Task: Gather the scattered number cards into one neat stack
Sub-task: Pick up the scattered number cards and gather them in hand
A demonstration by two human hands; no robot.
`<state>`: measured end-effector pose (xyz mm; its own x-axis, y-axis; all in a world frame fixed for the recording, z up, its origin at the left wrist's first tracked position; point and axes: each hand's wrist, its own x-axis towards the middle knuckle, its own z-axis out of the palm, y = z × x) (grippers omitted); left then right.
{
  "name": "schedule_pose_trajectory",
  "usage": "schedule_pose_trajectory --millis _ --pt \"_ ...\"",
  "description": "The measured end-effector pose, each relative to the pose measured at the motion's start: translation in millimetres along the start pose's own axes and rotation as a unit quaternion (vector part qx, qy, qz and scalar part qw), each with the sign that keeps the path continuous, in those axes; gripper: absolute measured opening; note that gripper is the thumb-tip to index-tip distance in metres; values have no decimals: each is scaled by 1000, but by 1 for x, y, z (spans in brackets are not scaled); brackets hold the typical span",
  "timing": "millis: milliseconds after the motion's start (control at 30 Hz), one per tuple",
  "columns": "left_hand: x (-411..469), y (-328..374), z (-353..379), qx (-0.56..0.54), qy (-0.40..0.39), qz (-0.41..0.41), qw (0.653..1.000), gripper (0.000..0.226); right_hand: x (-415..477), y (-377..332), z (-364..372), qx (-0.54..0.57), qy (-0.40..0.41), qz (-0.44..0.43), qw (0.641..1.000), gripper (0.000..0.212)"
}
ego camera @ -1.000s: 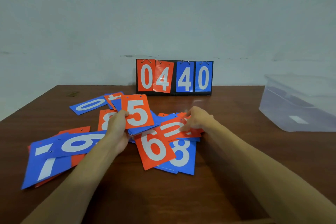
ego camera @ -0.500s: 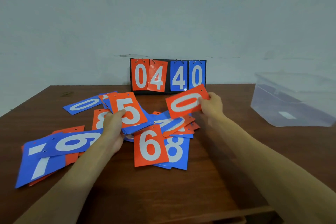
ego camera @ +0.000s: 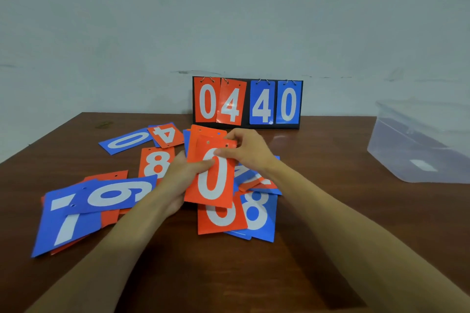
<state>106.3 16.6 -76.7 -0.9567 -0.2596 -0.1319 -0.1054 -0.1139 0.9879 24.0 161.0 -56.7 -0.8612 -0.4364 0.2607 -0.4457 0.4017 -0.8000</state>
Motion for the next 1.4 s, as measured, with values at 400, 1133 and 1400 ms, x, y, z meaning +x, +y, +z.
schedule_pose_trajectory --millis 400,1133,1400 --pt "20 3 -29 -169 199 12 965 42 -14 10 -3 -257 -188 43 947 53" --pt "2 1 -1 -29 17 12 999 42 -2 2 -12 44 26 42 998 18" --pt "12 -4 -7 -77 93 11 993 45 2 33 -25 -217 25 173 960 55"
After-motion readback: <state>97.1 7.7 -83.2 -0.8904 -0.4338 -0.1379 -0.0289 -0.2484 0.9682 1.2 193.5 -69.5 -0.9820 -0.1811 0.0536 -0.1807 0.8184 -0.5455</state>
